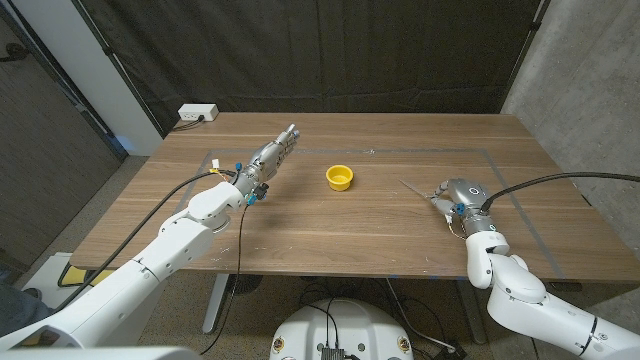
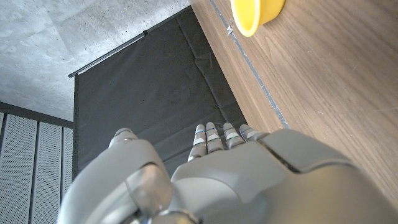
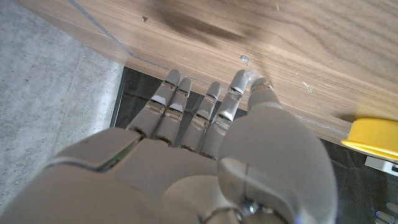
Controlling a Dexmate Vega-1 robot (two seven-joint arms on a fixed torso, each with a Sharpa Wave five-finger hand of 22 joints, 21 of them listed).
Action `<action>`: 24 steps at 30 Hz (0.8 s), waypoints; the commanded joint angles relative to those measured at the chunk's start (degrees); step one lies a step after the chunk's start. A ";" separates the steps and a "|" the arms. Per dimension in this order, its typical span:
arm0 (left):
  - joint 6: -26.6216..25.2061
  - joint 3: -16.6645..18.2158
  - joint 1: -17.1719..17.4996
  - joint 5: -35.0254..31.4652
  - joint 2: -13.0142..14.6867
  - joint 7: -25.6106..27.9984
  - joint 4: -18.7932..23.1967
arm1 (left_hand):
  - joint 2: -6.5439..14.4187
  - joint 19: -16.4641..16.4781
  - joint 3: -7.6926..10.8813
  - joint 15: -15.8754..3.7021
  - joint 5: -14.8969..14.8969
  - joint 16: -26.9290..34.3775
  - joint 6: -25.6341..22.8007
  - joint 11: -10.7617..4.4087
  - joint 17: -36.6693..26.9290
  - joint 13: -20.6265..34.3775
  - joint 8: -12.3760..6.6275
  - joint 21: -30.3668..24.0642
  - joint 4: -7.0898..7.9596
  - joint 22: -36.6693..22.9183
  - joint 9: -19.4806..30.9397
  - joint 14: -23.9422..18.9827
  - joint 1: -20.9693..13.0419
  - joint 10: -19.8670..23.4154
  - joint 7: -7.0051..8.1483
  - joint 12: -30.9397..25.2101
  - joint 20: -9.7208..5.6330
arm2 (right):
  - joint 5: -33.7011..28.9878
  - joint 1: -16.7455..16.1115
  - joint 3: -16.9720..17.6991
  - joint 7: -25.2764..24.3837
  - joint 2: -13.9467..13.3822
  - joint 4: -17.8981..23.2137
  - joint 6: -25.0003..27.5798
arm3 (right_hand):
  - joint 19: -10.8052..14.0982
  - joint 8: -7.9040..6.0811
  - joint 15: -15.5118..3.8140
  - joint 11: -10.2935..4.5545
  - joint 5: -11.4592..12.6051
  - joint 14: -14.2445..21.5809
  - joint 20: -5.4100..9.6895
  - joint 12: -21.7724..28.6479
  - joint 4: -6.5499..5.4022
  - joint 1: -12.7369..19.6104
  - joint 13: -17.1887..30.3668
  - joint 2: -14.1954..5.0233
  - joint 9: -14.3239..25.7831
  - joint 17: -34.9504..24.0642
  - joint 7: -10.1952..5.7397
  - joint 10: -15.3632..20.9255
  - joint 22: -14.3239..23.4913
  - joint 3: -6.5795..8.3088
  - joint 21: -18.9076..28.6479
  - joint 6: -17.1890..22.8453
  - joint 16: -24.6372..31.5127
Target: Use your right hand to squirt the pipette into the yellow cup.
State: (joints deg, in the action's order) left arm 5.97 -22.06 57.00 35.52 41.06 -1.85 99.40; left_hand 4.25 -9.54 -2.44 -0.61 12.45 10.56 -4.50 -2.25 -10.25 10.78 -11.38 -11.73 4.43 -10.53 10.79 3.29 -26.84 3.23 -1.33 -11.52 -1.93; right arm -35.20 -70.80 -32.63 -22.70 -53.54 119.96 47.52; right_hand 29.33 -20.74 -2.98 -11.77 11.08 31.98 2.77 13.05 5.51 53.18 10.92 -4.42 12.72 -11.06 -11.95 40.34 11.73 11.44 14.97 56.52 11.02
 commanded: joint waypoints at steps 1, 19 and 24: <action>0.52 -0.22 -0.12 -0.01 -0.12 -0.53 -0.37 | 0.41 -4.47 -0.25 -0.01 -0.37 0.25 -0.01 -0.01 -0.20 0.25 -0.15 -0.03 -0.03 -0.23 0.12 -0.08 -0.20 -0.15 0.14 -0.28 0.03 | 0.84 1.90 -2.55 -0.08 0.58 -0.89 1.66 | -0.30 0.18 -3.85 0.13 -0.27 0.17 2.36 -0.10 -0.05 -0.82 0.06 0.53 -0.02 -0.17 0.17 -0.18 0.00 -0.47 -0.33 -0.61 0.02; 0.83 -0.69 -0.55 -0.04 -0.80 -0.94 -1.55 | 0.49 -4.51 -0.38 -0.02 -0.39 0.26 -0.03 -0.07 -0.20 0.25 -0.16 -0.07 -0.01 -0.23 0.12 -0.13 -0.25 -0.09 0.24 -0.31 0.17 | 1.29 2.52 -3.64 0.49 -1.08 1.31 2.64 | -0.94 3.39 -2.16 2.36 -0.08 -0.81 1.21 -0.60 -2.18 -6.82 0.20 2.95 -0.48 -0.29 0.82 -1.95 0.03 -3.80 -0.72 -5.66 -0.10; 0.92 -0.60 -0.18 0.00 -0.81 -0.69 -1.55 | 0.51 -4.54 -0.41 0.03 -0.40 0.28 -0.05 0.02 -0.20 0.25 -0.16 -0.07 -0.01 -0.23 0.12 -0.17 -0.26 -0.07 0.14 -0.31 0.20 | 2.25 1.16 -1.25 -2.64 -1.35 3.28 0.97 | -1.32 4.81 -2.23 3.83 -0.09 -1.23 0.96 -0.69 -3.13 -8.89 0.26 2.78 -0.19 -0.37 1.11 -2.68 0.03 -4.51 -0.93 -8.75 -0.08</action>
State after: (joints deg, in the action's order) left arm 6.71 -22.59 56.54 35.48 40.46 -2.68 98.14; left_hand 4.72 -9.54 -2.46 -0.61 11.97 10.56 -4.50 -2.25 -10.25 10.78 -11.38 -11.73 4.40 -10.53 10.79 3.29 -27.31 3.23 -1.33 -11.52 -1.93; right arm -34.26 -68.22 -36.35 -22.10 -53.98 120.44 50.08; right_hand 28.40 -16.56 -2.96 -8.63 10.81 31.32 2.66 12.60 2.84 45.38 11.08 -1.66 12.26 -11.23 -11.03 37.69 11.73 7.18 14.10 49.21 11.02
